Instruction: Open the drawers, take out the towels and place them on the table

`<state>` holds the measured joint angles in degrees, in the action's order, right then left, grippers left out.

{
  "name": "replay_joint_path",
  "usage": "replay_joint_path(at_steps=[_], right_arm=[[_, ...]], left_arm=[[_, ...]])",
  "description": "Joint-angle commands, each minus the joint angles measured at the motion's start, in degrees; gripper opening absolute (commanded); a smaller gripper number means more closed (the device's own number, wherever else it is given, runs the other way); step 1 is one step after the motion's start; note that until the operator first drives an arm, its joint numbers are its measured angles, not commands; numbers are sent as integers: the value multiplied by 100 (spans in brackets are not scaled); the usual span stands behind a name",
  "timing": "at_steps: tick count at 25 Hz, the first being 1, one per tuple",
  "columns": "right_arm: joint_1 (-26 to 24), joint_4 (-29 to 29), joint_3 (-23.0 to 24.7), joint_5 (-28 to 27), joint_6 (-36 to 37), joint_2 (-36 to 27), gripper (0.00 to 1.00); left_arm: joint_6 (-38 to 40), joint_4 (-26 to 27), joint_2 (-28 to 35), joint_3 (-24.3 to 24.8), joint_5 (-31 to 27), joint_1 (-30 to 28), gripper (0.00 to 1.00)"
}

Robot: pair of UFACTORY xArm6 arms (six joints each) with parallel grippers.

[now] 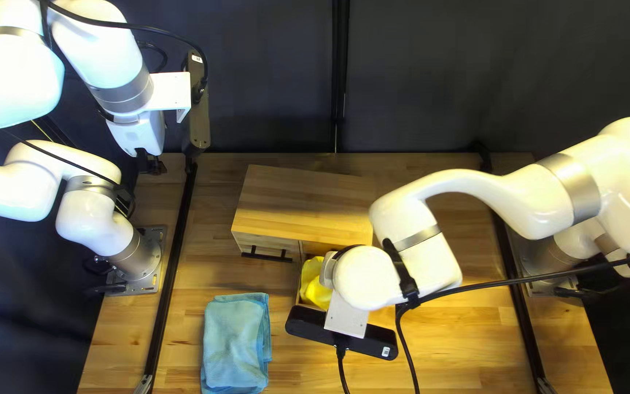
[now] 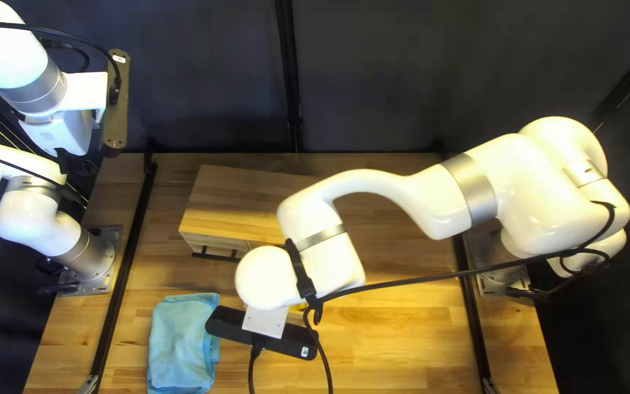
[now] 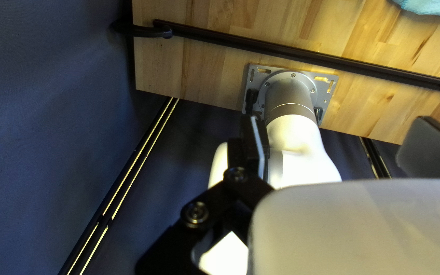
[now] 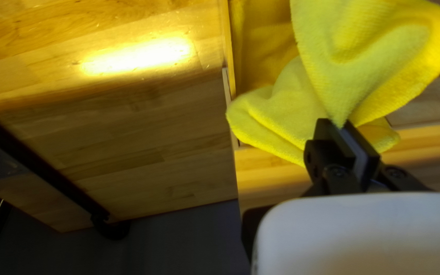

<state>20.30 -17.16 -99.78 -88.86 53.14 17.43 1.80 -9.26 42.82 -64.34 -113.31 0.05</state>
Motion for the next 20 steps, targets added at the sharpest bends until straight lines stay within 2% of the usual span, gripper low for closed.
replay_joint_path(at_steps=[1, 8, 11, 14, 20], right_arm=[[117, 15, -450, -615, -11, -81, 0], [334, 102, -977, -1357, -161, -274, 0], [475, 173, -950, -1465, -312, -344, 0], [630, 273, -746, -1396, -496, -424, 0], [831, 459, 304, -760, -826, -855, 0]], left_arm=[[0, 0, 0, 0, 0, 0, 100], [0, 0, 0, 0, 0, 0, 100], [0, 0, 0, 0, 0, 0, 100], [0, 0, 0, 0, 0, 0, 100], [0, 0, 0, 0, 0, 0, 100]])
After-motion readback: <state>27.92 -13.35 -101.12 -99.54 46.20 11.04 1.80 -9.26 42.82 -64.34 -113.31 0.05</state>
